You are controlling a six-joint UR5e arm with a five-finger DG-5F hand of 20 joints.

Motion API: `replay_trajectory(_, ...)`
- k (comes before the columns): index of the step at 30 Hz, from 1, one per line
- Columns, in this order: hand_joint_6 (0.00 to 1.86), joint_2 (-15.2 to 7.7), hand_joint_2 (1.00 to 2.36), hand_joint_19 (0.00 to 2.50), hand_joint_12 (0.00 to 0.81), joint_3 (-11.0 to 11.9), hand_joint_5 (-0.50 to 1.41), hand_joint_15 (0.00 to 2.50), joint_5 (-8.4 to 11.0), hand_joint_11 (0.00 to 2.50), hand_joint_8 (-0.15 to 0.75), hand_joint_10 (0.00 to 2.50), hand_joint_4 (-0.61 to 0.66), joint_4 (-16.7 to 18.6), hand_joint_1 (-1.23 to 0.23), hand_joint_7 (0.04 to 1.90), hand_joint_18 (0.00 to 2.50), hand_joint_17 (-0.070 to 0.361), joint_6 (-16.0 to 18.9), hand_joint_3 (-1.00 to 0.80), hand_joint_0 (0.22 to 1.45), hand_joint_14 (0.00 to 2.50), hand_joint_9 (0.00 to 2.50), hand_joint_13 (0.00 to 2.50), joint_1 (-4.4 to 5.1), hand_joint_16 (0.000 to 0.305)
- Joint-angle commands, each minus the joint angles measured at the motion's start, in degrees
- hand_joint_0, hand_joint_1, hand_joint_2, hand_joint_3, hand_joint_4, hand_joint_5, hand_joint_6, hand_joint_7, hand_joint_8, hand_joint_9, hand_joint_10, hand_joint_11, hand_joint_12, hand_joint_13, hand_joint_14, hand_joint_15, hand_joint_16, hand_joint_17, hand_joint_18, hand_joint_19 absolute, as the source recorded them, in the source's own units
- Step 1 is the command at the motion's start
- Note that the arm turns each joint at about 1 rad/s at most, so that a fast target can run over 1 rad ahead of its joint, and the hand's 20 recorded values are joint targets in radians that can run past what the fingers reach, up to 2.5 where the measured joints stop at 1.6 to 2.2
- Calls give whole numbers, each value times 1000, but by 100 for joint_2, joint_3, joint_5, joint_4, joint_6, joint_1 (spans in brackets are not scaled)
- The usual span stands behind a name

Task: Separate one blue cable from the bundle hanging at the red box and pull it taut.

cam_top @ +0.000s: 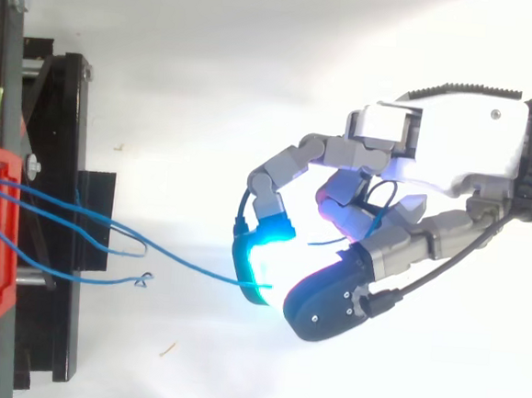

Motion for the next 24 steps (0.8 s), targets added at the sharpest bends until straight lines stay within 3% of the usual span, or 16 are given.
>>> replay_trajectory(1, 928, -2, 1009, 2039, 300, 0, -123, 1385, -1, 1378, 224, 1858, -428, 7, -880, 1609, 1354, 62, 1, 62, 795, 2487, 1184, 879, 12, 27)
replay_trajectory(5, 928, -2, 1009, 2044, 300, 0, -123, 1386, -10, 1377, 230, 1846, -426, -28, -879, 1607, 1350, 62, -131, 62, 795, 2485, 1185, 879, 21, 27)
replay_trajectory(9, 928, -2, 1009, 2032, 297, 0, -123, 1388, 16, 1380, 229, 1826, -421, -230, -879, 1605, 1351, 63, -860, 62, 795, 2483, 1185, 879, 30, 28)
replay_trajectory(10, 927, -2, 1009, 2036, 300, 0, -123, 1390, 16, 1376, 229, 1823, -421, -230, -878, 1610, 1352, 61, -860, 66, 794, 2481, 1184, 881, 30, 27)
replay_trajectory(13, 927, -2, 1009, 2038, 300, 0, -123, 1389, 34, 1361, 230, 1822, -421, -318, -880, 1611, 1350, 62, -1546, 62, 795, 2481, 1186, 881, 12, 28)
replay_trajectory(24, 927, -2, 1009, 2032, 302, 0, -123, 1400, 25, 1367, 231, 1807, -421, -371, -881, 1614, 1351, 61, -1634, 66, 795, 2474, 1191, 883, 56, 27)
